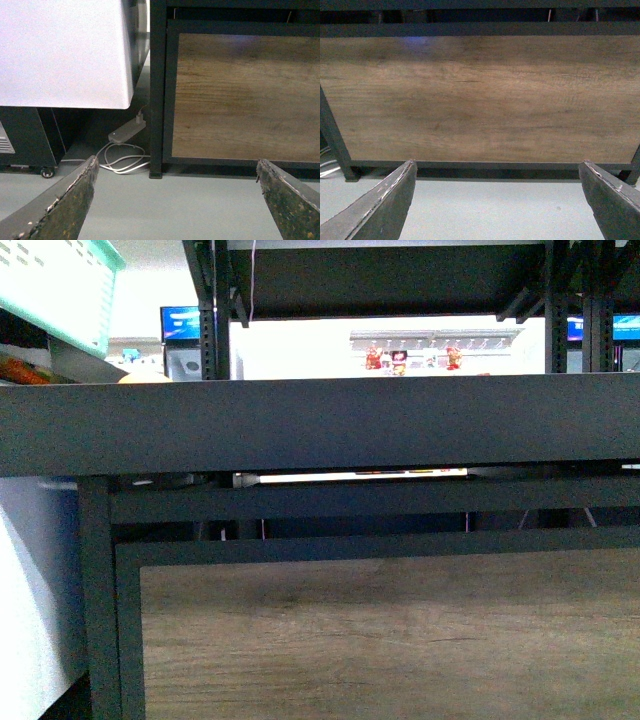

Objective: Pick lemon from shelf

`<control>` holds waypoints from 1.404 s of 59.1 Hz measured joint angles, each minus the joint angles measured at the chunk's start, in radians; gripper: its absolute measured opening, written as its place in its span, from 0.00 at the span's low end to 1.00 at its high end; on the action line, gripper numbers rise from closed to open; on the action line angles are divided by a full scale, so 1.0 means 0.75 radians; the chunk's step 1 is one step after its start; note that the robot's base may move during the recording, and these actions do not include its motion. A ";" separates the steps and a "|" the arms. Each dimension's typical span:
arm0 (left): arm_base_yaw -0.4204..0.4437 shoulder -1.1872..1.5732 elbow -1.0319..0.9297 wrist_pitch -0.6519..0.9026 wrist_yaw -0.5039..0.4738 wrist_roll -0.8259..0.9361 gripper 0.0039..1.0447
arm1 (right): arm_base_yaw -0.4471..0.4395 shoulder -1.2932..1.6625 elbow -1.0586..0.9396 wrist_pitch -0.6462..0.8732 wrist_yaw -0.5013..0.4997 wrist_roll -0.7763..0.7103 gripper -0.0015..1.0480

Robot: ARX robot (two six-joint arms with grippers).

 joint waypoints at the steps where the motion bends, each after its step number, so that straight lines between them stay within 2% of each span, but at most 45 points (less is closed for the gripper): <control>1: 0.000 0.000 0.000 0.000 0.000 0.000 0.92 | 0.000 0.000 0.000 0.000 0.000 0.000 0.93; 83: 0.000 0.001 0.000 0.000 0.000 0.000 0.92 | 0.000 0.001 0.000 -0.001 -0.001 0.000 0.93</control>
